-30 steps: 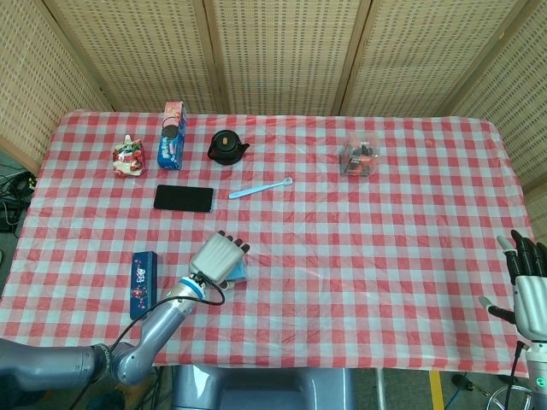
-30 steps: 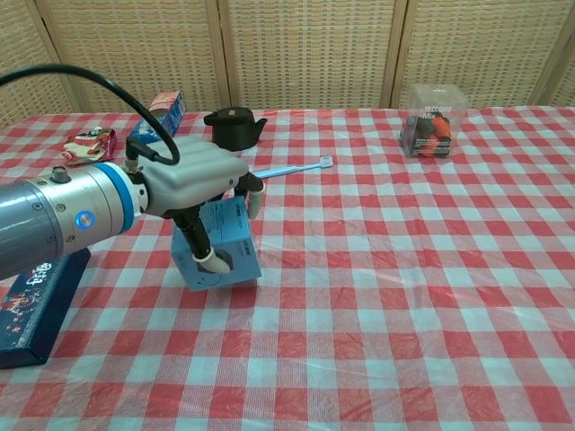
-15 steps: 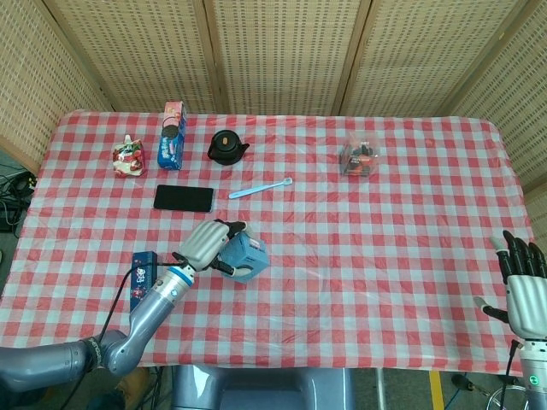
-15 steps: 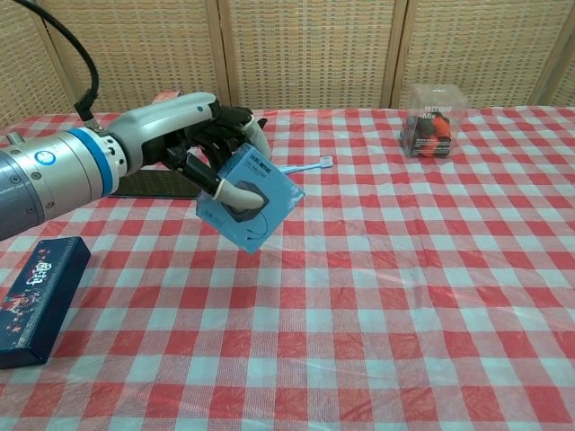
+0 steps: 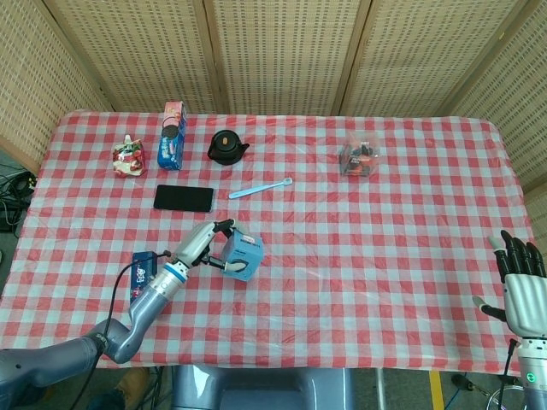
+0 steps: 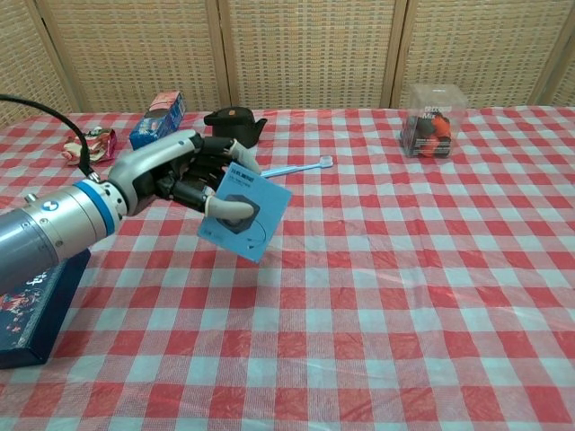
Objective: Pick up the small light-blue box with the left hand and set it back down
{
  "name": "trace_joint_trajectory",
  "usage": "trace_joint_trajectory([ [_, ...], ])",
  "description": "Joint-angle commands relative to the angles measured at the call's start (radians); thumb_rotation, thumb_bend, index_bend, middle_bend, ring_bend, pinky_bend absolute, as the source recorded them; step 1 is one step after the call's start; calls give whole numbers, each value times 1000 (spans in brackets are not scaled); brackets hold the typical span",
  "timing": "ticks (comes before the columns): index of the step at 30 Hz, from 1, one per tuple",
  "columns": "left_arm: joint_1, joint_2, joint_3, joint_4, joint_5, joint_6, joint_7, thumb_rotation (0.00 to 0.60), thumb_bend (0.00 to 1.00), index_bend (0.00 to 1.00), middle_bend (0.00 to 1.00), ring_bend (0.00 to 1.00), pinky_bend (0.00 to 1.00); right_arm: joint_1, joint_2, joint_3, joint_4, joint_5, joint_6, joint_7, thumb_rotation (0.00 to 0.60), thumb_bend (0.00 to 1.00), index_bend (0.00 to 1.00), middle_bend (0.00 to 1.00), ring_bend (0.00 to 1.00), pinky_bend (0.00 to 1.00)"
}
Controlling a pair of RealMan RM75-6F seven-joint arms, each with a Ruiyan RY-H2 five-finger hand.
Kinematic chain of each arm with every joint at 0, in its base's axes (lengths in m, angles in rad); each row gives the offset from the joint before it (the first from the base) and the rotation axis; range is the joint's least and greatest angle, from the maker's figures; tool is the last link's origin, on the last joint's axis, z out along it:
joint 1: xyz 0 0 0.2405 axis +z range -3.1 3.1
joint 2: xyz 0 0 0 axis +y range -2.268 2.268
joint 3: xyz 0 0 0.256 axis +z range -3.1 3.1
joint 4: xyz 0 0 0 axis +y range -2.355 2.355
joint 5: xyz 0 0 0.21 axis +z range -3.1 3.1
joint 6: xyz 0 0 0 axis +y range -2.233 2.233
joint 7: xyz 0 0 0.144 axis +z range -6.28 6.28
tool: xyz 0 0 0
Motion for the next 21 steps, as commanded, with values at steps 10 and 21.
trace_joint_trajectory([
  [10,-4,-69,82,107,43,41,-65,600,0,362,253,281,188,0,1,0,4,3,-3,8,600,0,61,0,0,0],
  [21,54,100,222,21,147,141,-48,600,0,1,0,0,0,-3,3,-3,-1,-4,6,10,600,0,61,0,0,0],
])
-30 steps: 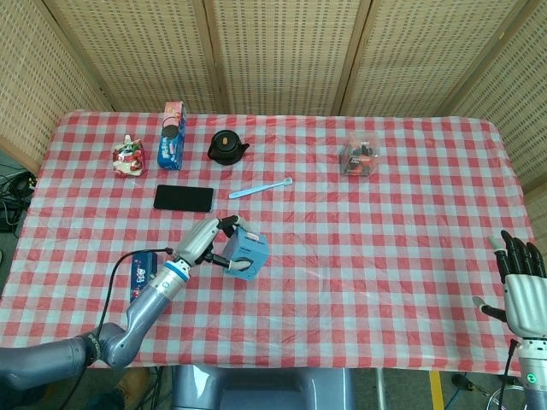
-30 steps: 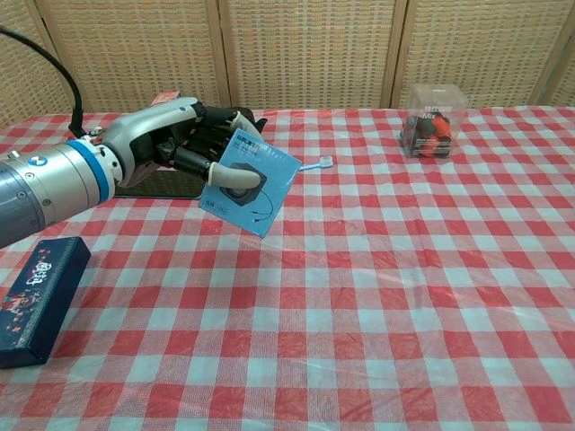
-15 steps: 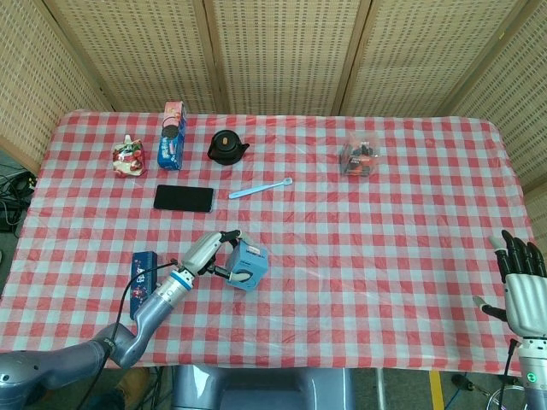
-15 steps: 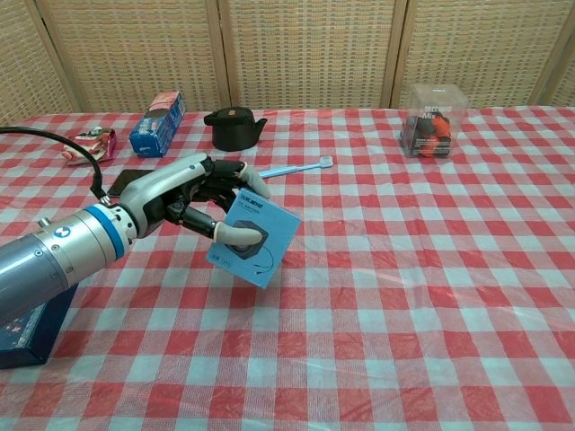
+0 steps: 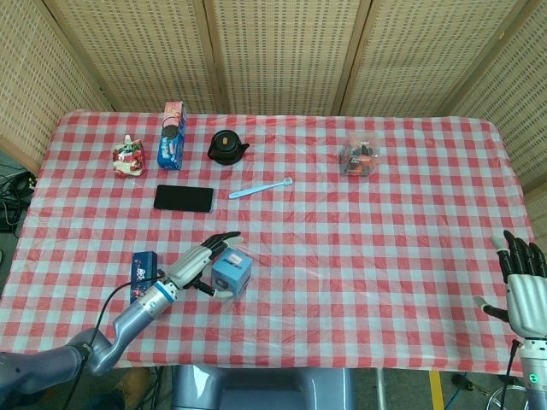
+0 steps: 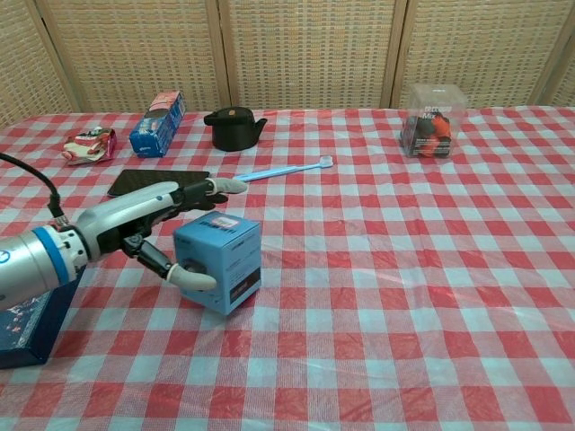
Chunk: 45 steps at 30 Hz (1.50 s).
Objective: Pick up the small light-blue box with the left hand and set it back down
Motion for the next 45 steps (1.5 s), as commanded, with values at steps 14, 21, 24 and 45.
trace_joint_trajectory([
  [14,0,307,70,-287,118,40,448,600,0,0,0,0,0,-1,0,-4,-15,-16,12,-14,600,0,61,0,0,0],
  [21,-20,325,13,-478,6,-92,834,600,0,0,0,0,0,0,-2,-5,-14,-17,10,-18,600,0,61,0,0,0],
  [24,-41,293,-15,-510,-45,-147,965,600,0,0,0,0,0,0,-2,-4,-13,-14,10,-17,600,0,61,0,0,0],
  [45,-125,153,-69,-465,-189,-224,1460,600,0,30,79,116,127,2,-5,0,-7,-2,4,-19,600,0,61,0,0,0],
])
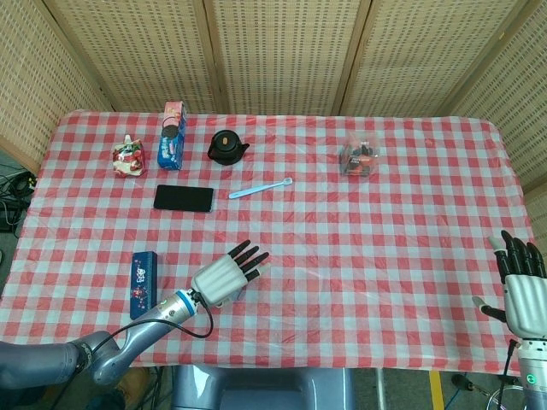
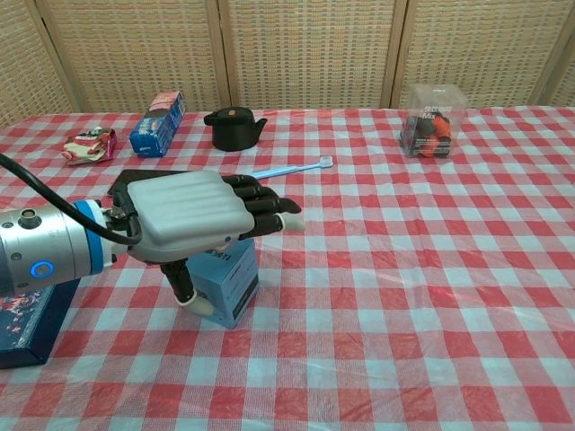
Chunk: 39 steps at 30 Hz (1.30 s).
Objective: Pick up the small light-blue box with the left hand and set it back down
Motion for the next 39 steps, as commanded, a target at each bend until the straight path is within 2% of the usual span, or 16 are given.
trace_joint_trajectory([
  [1,-6,-13,4,25,9,15,43,600,0,61,112,144,159,1,-1,0,1,1,-3,-1,600,0,61,0,0,0],
  [3,-8,-19,5,35,10,20,59,600,0,137,183,201,224,2,-2,0,1,2,-4,-1,600,0,61,0,0,0],
  [7,-15,-30,11,61,31,33,77,600,0,419,433,402,424,3,-3,0,3,2,-7,-3,600,0,61,0,0,0],
  [10,-17,-34,12,71,32,34,71,600,0,535,517,474,488,4,-3,0,3,3,-7,-3,600,0,61,0,0,0],
  [13,-17,-32,12,72,41,43,48,600,0,572,539,495,509,3,-3,0,3,3,-6,-3,600,0,61,0,0,0],
  [18,-7,-18,-2,70,87,113,-77,600,0,576,543,500,517,2,-3,-1,3,3,-6,-1,600,0,61,0,0,0],
  [20,5,-7,-24,69,89,156,-190,600,0,577,543,500,517,2,-3,-2,2,1,-4,-2,600,0,61,0,0,0],
  [21,28,-8,-58,65,66,208,-356,600,0,579,546,503,519,2,-4,-3,1,-1,-4,-3,600,0,61,0,0,0],
  [24,51,-51,-66,172,106,292,-672,600,0,594,561,520,530,2,-5,-4,0,-3,-4,-9,600,0,61,0,0,0],
  [26,65,-97,-66,267,94,309,-877,600,0,596,562,521,532,3,-7,-6,0,-6,-5,-15,600,0,61,0,0,0],
  [29,73,-139,-62,353,81,305,-1032,600,0,596,562,521,533,4,-10,-7,0,-7,-5,-21,600,0,61,0,0,0],
  [31,86,-180,-63,409,47,284,-1189,600,0,595,562,521,532,5,-12,-7,-1,-8,-6,-26,600,0,61,0,0,0],
  [33,86,-222,-58,492,56,283,-1310,600,0,594,562,521,532,6,-13,-7,-2,-7,-6,-29,600,0,61,0,0,0],
  [39,95,-336,-13,708,102,306,-1482,600,0,580,562,521,529,5,-11,-6,-2,-6,-3,-28,600,0,61,0,0,0],
])
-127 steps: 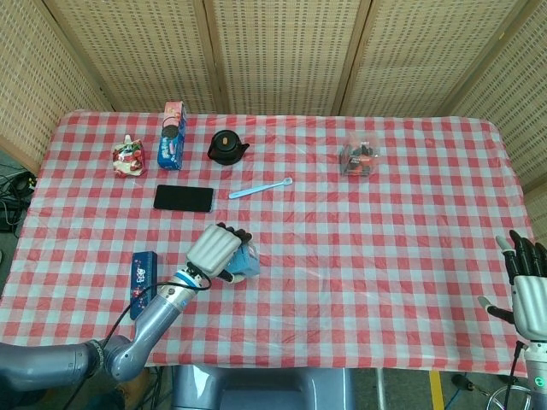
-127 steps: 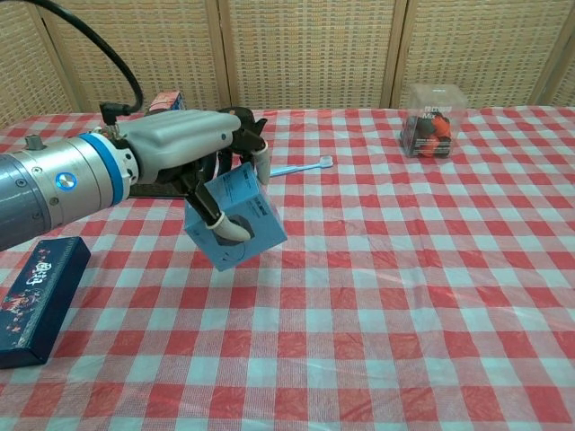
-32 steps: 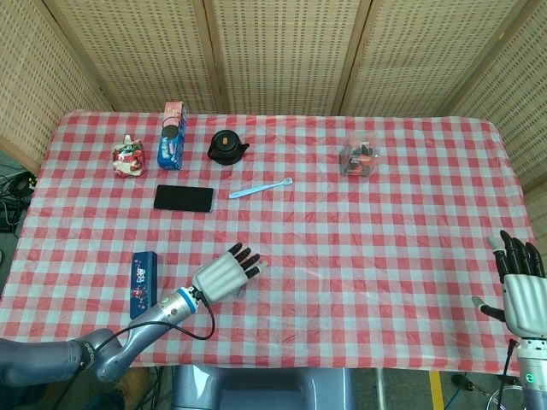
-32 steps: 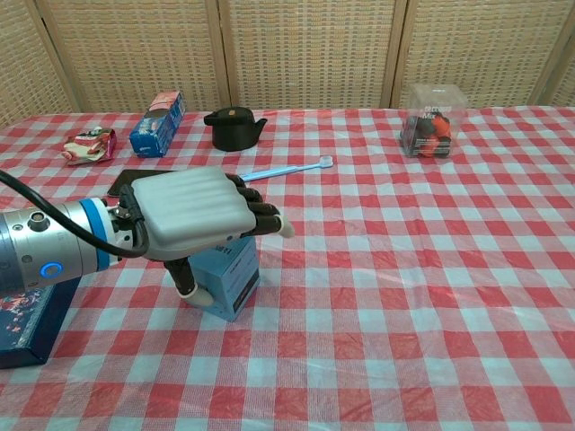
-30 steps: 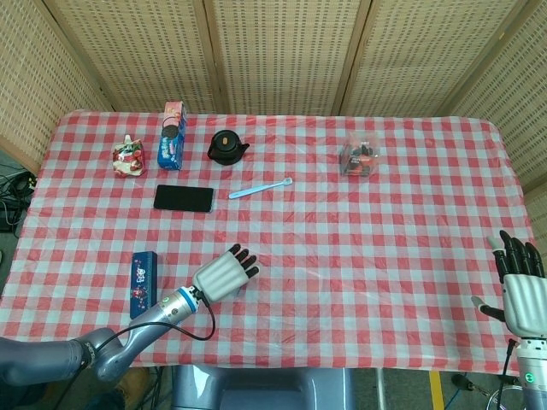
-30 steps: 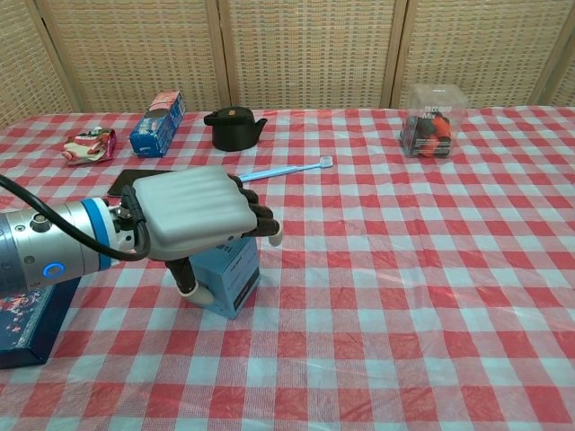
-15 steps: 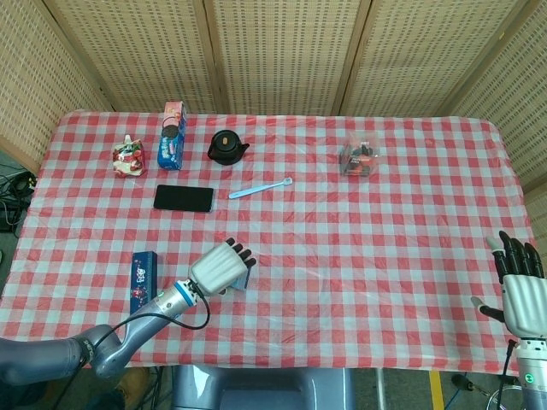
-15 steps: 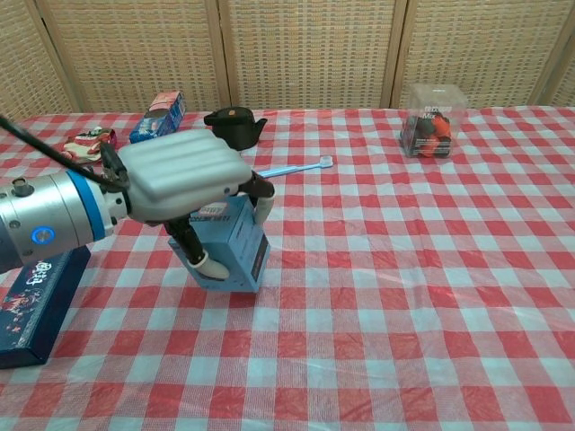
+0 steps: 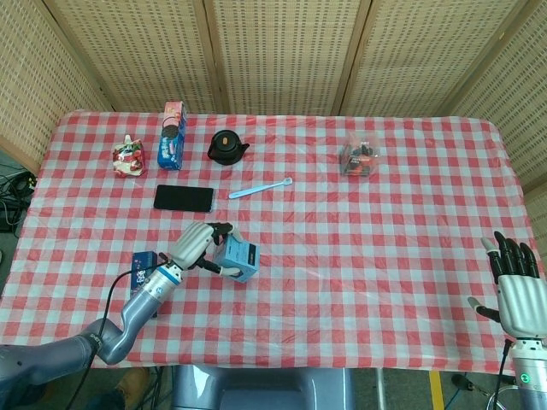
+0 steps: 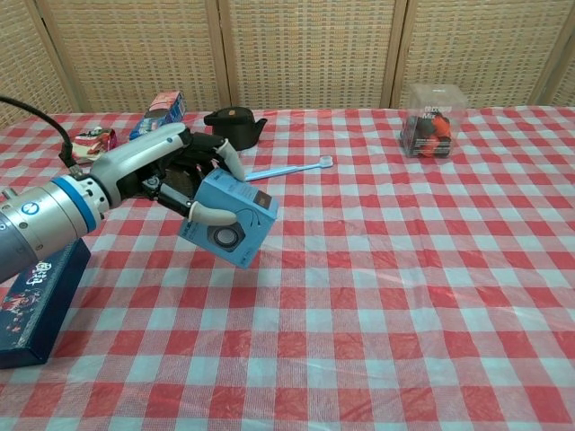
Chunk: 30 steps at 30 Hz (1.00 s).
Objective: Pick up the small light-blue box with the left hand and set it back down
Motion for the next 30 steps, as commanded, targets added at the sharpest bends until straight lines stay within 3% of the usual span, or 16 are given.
trace_joint_trajectory([
  [1,25,-139,30,228,30,41,-198,600,0,577,561,521,528,0,0,0,1,1,-1,1,600,0,61,0,0,0],
  [6,30,-205,53,341,66,90,-238,600,0,559,543,516,515,1,0,0,2,2,-3,3,600,0,61,0,0,0],
  [8,33,-220,62,367,76,102,-249,600,0,516,494,476,465,1,0,0,2,1,-3,3,600,0,61,0,0,0],
  [11,36,-238,77,402,94,124,-270,600,0,315,247,266,270,1,0,0,3,3,-4,2,600,0,61,0,0,0],
  [13,41,-246,86,422,107,151,-299,600,0,101,42,72,90,1,-1,1,4,4,-5,3,600,0,61,0,0,0],
  [14,42,-246,89,425,113,162,-311,600,0,37,5,21,36,1,0,1,4,5,-5,3,600,0,61,0,0,0],
  [16,40,-227,104,423,132,180,-321,600,0,0,0,0,1,1,0,0,2,3,-3,5,600,0,61,0,0,0],
  [23,43,-35,110,214,174,286,-284,600,0,0,0,0,0,-3,7,-3,-6,-6,5,9,600,0,61,0,0,0],
  [30,117,231,90,-57,147,365,64,600,0,0,0,0,0,-7,10,-8,-13,-19,14,12,600,0,61,0,0,0],
])
